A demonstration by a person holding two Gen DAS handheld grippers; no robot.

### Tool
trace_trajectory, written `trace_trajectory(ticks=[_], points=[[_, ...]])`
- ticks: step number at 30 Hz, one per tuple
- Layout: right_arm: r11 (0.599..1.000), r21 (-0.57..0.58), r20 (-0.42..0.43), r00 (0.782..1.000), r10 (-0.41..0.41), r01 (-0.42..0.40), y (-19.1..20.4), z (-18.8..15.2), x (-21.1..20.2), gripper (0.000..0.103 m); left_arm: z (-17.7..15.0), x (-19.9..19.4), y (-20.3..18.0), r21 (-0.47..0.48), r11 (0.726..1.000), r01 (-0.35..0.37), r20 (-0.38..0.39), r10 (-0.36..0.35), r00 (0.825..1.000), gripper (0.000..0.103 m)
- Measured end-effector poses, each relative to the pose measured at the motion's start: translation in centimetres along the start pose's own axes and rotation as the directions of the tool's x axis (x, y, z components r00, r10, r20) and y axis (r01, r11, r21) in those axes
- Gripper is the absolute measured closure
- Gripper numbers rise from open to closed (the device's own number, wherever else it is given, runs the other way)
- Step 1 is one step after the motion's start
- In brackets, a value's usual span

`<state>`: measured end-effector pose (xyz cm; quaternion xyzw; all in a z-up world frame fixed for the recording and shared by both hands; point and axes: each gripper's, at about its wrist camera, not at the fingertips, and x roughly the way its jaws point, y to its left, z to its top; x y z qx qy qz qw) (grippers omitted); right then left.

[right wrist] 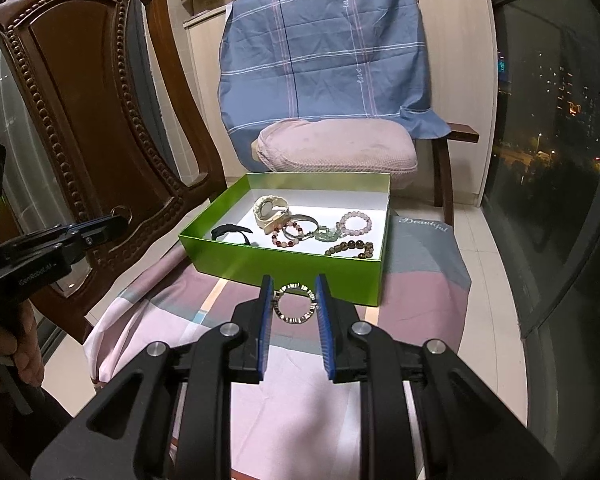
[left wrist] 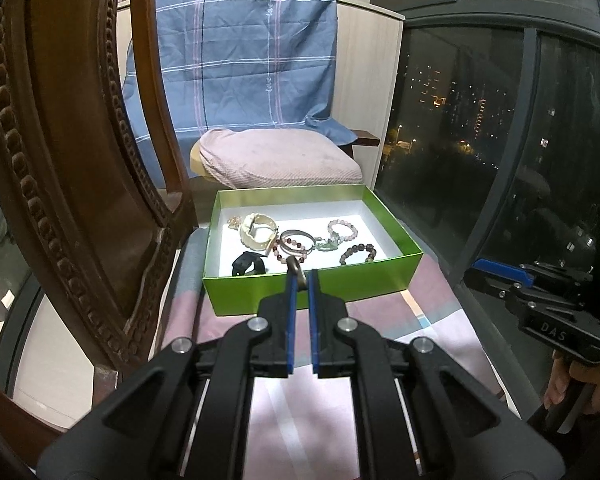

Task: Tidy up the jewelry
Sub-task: 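Carry the silver ring over the box and open the right tool while the left holds its ring, then lower the dark ring into the green box and open the left tool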

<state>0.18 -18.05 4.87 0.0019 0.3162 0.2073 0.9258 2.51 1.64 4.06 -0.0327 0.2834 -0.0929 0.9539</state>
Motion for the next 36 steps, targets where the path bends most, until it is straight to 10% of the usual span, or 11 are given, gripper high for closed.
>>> trace_trajectory(ticks=[19,29,36], points=[[1.0,0.004,0.012,1.0,0.009,-0.009,-0.4,0.7,1.6,0.082,0.1,1.0,0.9,-0.038,0.999,-0.007,-0.007,0.007,1.0,0.097],[0.999,0.005,0.037,0.998,0.044,-0.044,-0.3,6.5,11.2,0.082,0.2,1.4,1.1,-0.041,0.999,-0.011,-0.018,0.01,1.0,0.097],[0.994,0.1,0.062,0.998,0.03,-0.037,-2.5,6.7,11.3,0.045,0.3,1.5,1.5,-0.046,0.999,-0.017,-0.025,0.016,1.0,0.097]])
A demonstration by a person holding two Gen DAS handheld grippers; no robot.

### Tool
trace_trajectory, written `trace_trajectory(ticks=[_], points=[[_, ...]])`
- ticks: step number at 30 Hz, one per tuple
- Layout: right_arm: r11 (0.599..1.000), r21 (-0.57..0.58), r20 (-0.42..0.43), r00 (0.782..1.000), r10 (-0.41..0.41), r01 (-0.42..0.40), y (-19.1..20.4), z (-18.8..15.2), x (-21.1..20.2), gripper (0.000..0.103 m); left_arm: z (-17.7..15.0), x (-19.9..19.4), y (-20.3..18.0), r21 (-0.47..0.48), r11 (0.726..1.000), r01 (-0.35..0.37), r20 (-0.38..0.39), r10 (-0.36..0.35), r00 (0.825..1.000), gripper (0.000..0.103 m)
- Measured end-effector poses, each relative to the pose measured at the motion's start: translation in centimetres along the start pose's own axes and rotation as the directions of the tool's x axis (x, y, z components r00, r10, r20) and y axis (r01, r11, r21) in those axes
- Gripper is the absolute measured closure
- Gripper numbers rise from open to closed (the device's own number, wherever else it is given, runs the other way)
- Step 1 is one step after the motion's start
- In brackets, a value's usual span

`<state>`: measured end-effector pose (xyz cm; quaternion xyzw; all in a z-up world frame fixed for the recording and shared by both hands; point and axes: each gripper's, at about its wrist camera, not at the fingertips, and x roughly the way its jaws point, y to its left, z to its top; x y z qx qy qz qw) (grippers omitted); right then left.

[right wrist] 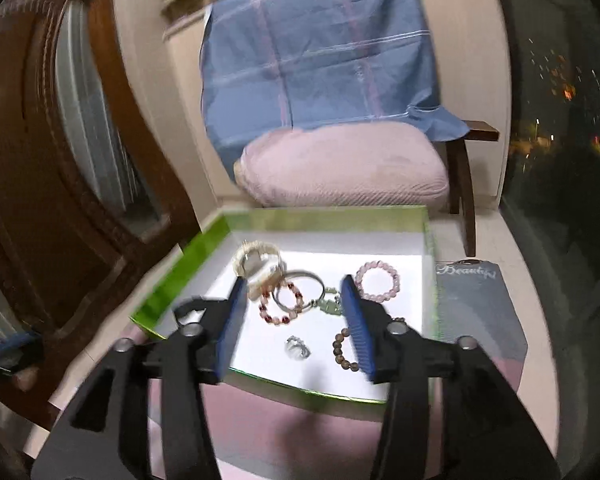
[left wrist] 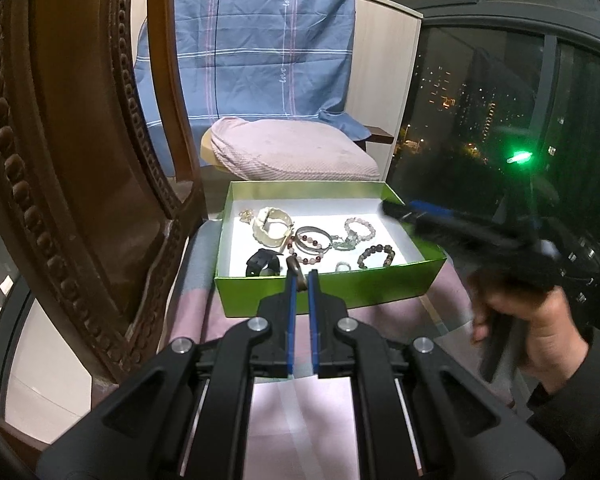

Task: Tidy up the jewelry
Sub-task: 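Lower the dark ring into the green box and open the left tool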

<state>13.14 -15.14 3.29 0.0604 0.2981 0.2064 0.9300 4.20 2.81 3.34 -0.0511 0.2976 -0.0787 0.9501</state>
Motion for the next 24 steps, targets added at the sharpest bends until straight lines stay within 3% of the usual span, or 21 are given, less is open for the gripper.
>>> trace_trajectory(ticks=[1,4,9,16,17,18,20,24], points=[[1.0,0.021,0.043,0.999,-0.003,0.002,-0.5,0.1,-1.4,0.038,0.0,0.1,0.0,-0.001,1.0,0.001,-0.001,-0.001,1.0,0.097],[0.998,0.068,0.121,0.993,-0.009,0.001,-1.9,-0.3,-5.0,0.032,0.2,0.5,-0.3,-0.003,1.0,0.004,-0.004,-0.004,1.0,0.097],[0.997,0.079,0.129,0.991,-0.033,0.023,-3.2,-1.1,-7.4,0.032,1.1,2.5,-1.5,-0.001,1.0,0.017,-0.018,-0.017,1.0,0.097],[0.995,0.093,0.117,0.991,-0.057,0.046,-4.7,-1.3,-8.3,0.032,3.8,8.1,-3.0,0.015,0.999,0.047,-0.047,-0.047,0.998,0.097],[0.995,0.092,0.114,0.992,-0.057,0.047,-4.8,-1.4,-8.4,0.032,3.7,8.9,-3.1,0.019,0.999,0.044,-0.061,-0.043,0.997,0.09],[0.995,0.088,0.112,0.992,-0.056,0.046,-4.9,-1.4,-8.5,0.032,3.5,9.8,-3.1,0.026,0.999,0.035,-0.081,-0.033,0.996,0.054],[0.996,0.077,0.112,0.992,-0.057,0.048,-4.8,-1.5,-8.7,0.032,3.0,10.3,-3.0,0.028,0.999,-0.028,-0.072,0.03,0.997,0.01],[0.997,0.06,0.117,0.991,-0.062,0.055,-4.6,-1.5,-9.2,0.032,2.7,8.5,-2.6,0.022,0.997,-0.069,-0.055,0.07,0.996,0.009]])
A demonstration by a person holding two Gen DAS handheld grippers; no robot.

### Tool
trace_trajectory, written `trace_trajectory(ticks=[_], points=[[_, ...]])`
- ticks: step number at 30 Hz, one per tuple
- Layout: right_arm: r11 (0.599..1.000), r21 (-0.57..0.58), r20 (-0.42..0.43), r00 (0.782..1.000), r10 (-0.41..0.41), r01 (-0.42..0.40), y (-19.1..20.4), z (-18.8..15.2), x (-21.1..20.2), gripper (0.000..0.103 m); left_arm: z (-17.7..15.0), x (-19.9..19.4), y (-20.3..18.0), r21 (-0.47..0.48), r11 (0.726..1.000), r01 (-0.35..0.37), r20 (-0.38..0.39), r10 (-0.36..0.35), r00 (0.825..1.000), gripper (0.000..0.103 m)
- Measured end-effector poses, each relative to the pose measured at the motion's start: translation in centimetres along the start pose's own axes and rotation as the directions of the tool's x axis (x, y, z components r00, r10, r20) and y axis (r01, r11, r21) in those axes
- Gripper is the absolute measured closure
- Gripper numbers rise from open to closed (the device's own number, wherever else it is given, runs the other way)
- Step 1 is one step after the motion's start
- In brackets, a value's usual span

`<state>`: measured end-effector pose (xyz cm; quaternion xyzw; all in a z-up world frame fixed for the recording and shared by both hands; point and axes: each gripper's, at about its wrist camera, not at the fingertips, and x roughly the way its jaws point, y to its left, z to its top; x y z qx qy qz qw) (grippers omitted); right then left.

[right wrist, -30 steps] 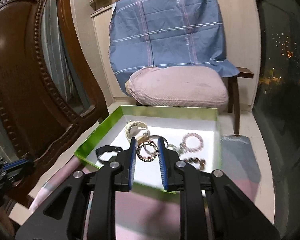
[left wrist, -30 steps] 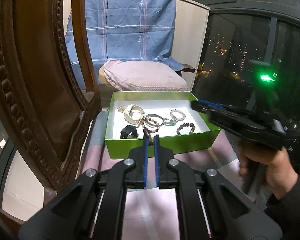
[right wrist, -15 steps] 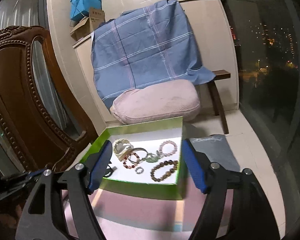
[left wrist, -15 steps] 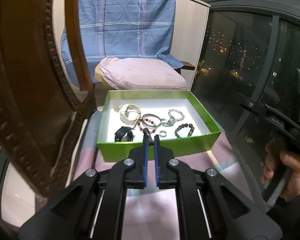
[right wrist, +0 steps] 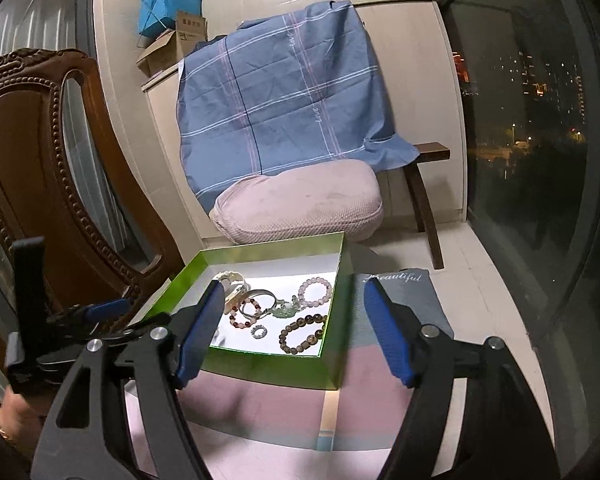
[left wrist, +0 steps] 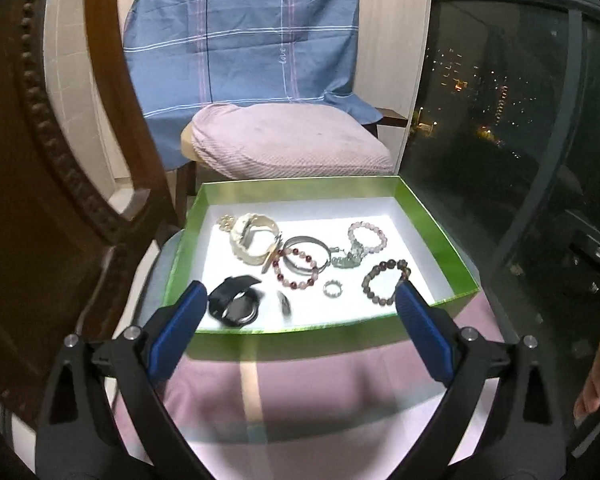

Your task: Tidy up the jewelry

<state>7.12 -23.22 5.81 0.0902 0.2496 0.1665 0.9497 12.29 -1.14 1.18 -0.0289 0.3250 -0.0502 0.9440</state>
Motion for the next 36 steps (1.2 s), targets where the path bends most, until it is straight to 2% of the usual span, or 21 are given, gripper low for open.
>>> trace_trajectory(ticks=[2,7,11,14,17,22,24,31,36], points=[[1.0,-0.003,0.004,1.0,-0.001,0.001,0.2,0.1,-0.2,0.032,-0.6,-1.8,0.4,0.002,1.0,-0.017,0.021,0.016,1.0,0.008],[0.999,-0.033,0.017,1.0,-0.011,0.012,1.5,0.1,-0.9,0.023,-2.3,-6.4,0.6,-0.006,1.0,-0.027,0.049,0.027,0.998,0.006],[0.998,-0.064,0.016,1.0,-0.026,0.027,2.9,-0.3,-2.3,0.022,-3.0,-9.3,0.1,0.049,0.998,-0.038,0.096,0.033,0.995,0.004],[0.993,-0.092,0.026,0.997,-0.066,0.068,4.2,-0.9,-3.6,0.015,-3.7,-10.6,1.1,0.008,0.998,-0.056,0.111,0.055,0.992,0.004],[0.987,-0.109,0.037,0.993,-0.114,0.118,5.1,-2.2,-4.8,0.009,-4.2,-10.8,2.1,-0.052,0.998,-0.043,0.099,0.048,0.994,0.004],[0.985,-0.104,-0.02,0.99,-0.141,0.138,5.5,-4.3,-5.2,0.007,-4.2,-10.7,2.2,-0.043,0.997,-0.059,0.093,0.063,0.994,0.004],[0.982,-0.116,-0.019,0.988,-0.15,0.147,5.8,-4.2,-5.0,0.003,-4.2,-10.6,2.0,-0.04,0.998,-0.054,0.087,0.057,0.995,0.004],[0.975,-0.125,-0.026,0.982,-0.186,0.182,5.8,-3.6,-4.6,0.003,-4.0,-10.2,1.2,-0.033,0.999,-0.044,0.073,0.046,0.996,0.004],[0.969,-0.145,-0.045,0.978,-0.206,0.198,6.0,-3.6,-4.3,0.003,-3.8,-10.4,1.1,-0.033,0.997,-0.065,0.084,0.068,0.994,0.004]])
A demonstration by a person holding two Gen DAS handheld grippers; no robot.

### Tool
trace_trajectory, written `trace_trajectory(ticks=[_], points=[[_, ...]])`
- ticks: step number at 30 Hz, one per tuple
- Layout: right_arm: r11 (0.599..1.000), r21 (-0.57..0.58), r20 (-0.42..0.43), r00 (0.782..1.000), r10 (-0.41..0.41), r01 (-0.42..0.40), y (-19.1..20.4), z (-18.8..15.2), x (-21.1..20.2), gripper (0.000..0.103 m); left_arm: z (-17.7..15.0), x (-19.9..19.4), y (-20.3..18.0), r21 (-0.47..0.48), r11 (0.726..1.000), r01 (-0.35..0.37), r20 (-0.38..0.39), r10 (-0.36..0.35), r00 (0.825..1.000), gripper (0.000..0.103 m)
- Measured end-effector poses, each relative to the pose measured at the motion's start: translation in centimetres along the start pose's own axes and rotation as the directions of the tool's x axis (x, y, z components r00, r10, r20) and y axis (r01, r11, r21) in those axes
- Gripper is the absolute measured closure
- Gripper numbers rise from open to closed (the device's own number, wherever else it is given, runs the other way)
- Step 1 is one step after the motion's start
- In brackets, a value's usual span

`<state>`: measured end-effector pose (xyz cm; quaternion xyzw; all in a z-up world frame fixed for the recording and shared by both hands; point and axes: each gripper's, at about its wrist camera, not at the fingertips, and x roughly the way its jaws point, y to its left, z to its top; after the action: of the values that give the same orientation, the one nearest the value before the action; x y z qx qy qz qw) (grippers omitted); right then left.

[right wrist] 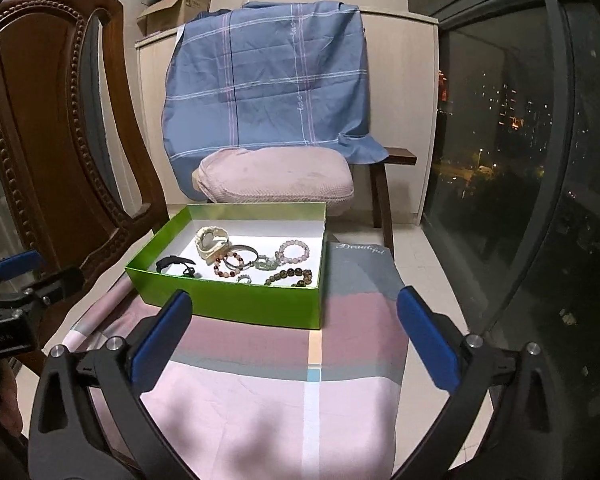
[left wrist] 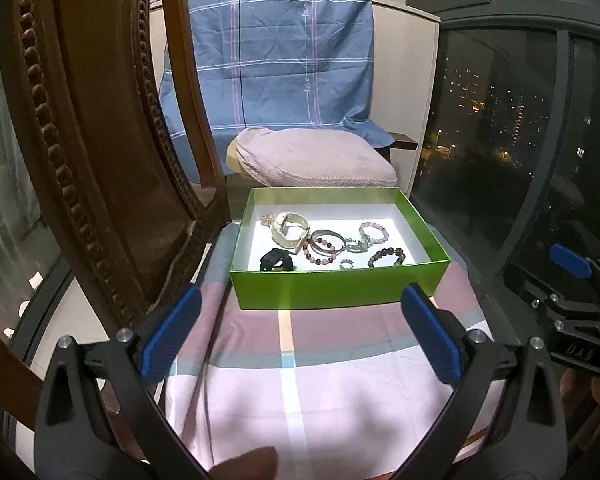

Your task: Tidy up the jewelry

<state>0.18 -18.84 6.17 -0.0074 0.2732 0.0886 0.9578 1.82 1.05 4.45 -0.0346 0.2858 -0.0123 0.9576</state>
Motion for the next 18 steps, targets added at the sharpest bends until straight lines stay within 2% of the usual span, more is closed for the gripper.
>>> trace_trajectory(ticks=[18], points=[[1.0,0.005,-0.009,1.0,0.007,-0.007,0.15,-0.17,0.05,0.003,0.12,0.51,-0.42,0.006,1.0,0.008,-0.018,-0.007,1.0,0.004]])
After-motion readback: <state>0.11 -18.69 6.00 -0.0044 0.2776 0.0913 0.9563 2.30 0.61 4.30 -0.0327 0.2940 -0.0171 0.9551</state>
